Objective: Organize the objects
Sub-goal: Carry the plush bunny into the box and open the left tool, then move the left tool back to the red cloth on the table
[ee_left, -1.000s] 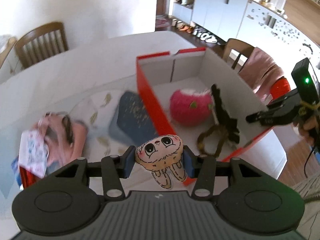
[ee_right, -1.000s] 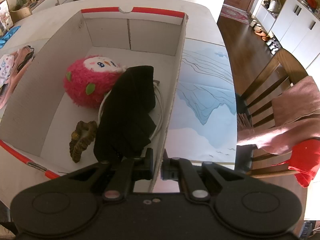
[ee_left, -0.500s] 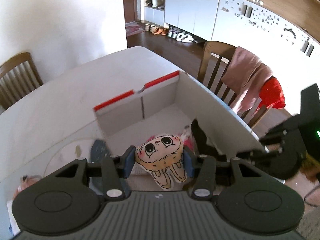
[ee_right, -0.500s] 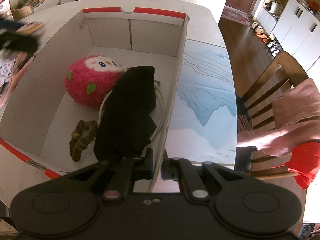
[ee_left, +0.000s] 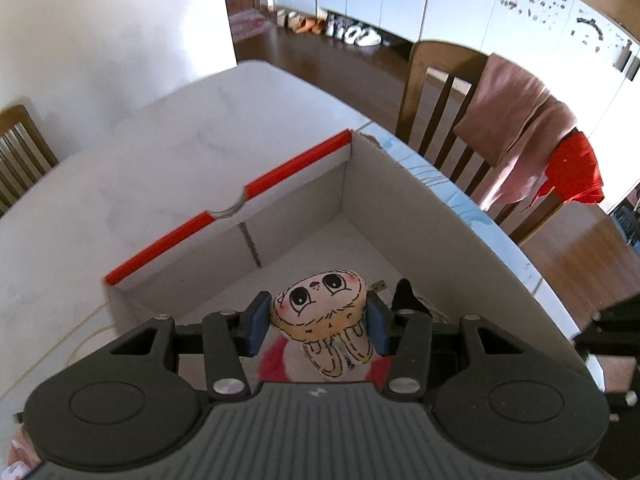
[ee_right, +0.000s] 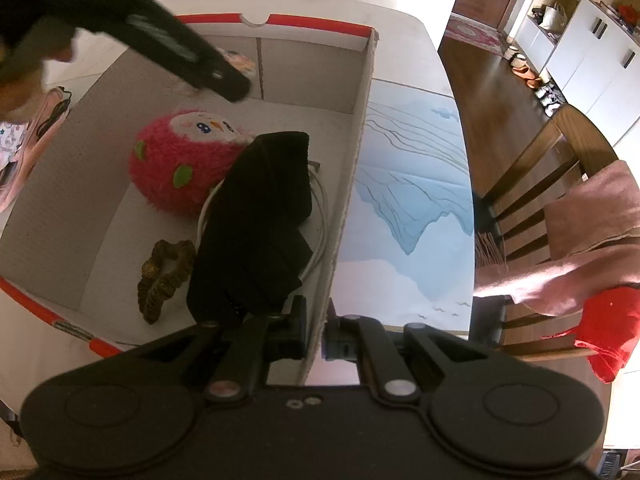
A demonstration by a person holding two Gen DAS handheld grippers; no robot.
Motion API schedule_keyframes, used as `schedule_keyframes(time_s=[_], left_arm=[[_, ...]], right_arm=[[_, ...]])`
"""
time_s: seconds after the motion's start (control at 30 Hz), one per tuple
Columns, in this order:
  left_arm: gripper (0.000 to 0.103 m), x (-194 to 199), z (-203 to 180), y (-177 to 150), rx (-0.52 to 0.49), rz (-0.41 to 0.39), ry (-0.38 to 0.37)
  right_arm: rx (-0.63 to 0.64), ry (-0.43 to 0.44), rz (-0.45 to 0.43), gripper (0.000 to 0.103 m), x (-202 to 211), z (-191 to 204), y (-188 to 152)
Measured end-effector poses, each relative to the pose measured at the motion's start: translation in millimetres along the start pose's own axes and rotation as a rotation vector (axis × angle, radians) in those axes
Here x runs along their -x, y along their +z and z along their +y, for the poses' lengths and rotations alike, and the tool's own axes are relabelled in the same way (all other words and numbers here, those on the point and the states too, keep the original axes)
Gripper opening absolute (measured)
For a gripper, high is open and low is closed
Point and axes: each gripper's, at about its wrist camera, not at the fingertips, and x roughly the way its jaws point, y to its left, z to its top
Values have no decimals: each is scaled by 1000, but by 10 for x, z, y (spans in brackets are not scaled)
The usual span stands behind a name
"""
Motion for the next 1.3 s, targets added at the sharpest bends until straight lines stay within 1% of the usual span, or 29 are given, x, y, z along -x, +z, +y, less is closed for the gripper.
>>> schedule_keyframes(time_s=[0.2,0.4,0.67,0.73,0.77,0.8,0.87,0.97,1.07,1.2,1.3], left_arm=[[48,-365,12,108,9,62,0],[49,-610,31,165,12,100,1],[50,-796,56,165,21,145,0],[51,-805,63,164,26,148,0],[55,-801,67,163,28,149,4],[60,-791,77,157,31,148,10],[66,-758,90,143,40,140,23],[67,-671,130,103,55,131,15],[67,-497,174,42,81,106,26],[67,-156,242,-92,126,55,34],[67,166,297,-233,171,0,41]], right_arm=[[-15,3,9,5,-15,-14,26],[-23,6,15,5,-30,-22,47],[-19,6,20,5,-37,-19,52],[-21,5,20,6,-37,-18,52],[-21,5,21,6,-38,-18,51],[-22,3,22,6,-40,-16,50],[-22,3,21,6,-40,-18,49],[-24,4,21,6,-40,-17,48],[-21,4,22,6,-48,-12,48],[-12,6,21,6,-57,-7,47],[-12,9,23,6,-62,-11,48]])
